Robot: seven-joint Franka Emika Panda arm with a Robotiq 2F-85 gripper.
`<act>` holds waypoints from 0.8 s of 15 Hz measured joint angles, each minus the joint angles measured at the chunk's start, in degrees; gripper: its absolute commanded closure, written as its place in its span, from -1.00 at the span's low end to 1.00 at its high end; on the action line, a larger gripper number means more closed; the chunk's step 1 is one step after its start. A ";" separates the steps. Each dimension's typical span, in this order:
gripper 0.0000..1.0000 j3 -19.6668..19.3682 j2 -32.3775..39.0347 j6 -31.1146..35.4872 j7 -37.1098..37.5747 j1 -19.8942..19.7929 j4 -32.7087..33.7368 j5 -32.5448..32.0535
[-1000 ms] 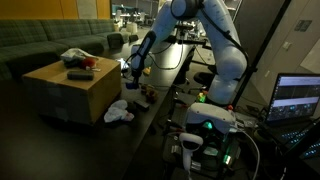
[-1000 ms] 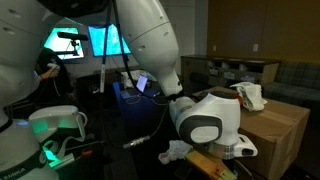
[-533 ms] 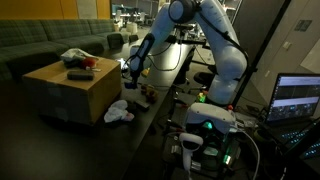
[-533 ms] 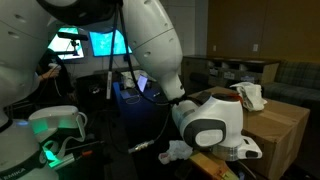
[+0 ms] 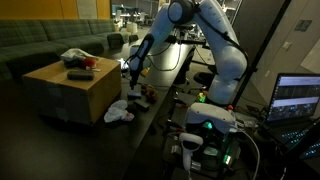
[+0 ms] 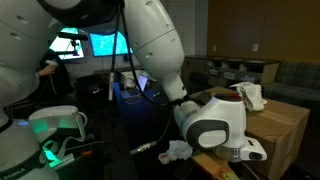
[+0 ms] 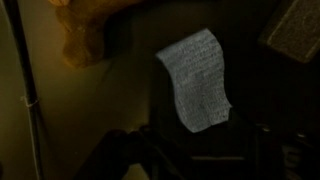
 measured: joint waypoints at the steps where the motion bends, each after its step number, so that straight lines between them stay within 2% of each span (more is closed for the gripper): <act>1: -1.00 -0.12 -0.01 -0.04 0.42 0.02 -0.01 0.00; 6: -1.00 -0.31 -0.79 -0.59 1.84 0.05 -1.43 0.00; 12: -1.00 -0.31 -3.75 -0.86 3.59 0.75 -6.75 0.00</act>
